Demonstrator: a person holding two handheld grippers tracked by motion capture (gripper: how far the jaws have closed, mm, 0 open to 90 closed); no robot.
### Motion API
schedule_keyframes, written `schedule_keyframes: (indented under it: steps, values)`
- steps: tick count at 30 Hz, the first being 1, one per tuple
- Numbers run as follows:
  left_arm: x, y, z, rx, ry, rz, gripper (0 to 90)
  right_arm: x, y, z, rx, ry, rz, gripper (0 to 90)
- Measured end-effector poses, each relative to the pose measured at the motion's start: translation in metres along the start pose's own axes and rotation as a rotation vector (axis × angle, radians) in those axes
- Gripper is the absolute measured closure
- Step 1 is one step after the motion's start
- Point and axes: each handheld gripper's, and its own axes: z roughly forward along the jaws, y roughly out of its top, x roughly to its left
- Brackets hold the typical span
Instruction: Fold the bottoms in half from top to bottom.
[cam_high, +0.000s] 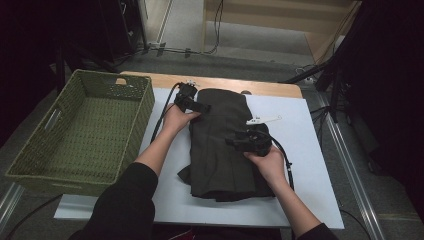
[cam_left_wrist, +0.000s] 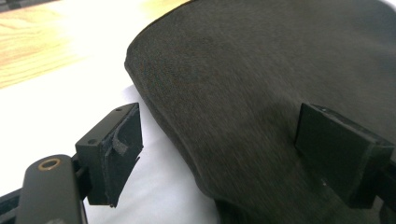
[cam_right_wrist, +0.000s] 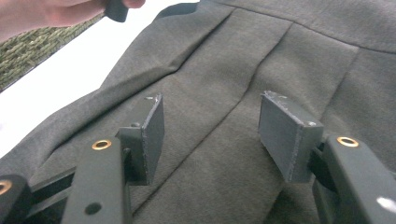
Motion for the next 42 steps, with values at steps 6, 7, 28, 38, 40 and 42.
schedule_keyframes:
  steps: [6, 7, 28, 38, 40, 42]
  values:
    - [0.000, -0.003, 0.015, -0.001, 0.005, 0.018, 15.8, 0.005, -0.003, 0.001, 0.007, -0.002, -0.009, 39.3]
    - [0.001, -0.004, 0.018, -0.003, 0.002, 0.015, 15.8, 0.005, -0.004, 0.002, 0.010, -0.003, -0.009, 39.3]
    - [0.003, 0.005, 0.008, -0.003, -0.088, -0.083, 84.1, 0.009, -0.005, 0.005, 0.007, -0.005, -0.022, 41.9]
    - [-0.010, 0.025, -0.023, -0.061, -0.103, -0.023, 84.6, 0.013, 0.004, 0.007, -0.001, 0.002, -0.036, 47.2]
    - [-0.013, 0.026, -0.027, -0.066, -0.106, -0.011, 84.6, 0.015, 0.005, 0.008, 0.002, 0.003, -0.042, 47.7]
    - [-0.014, 0.027, -0.031, -0.073, -0.111, -0.005, 84.5, 0.016, 0.007, 0.010, 0.006, 0.004, -0.044, 47.9]
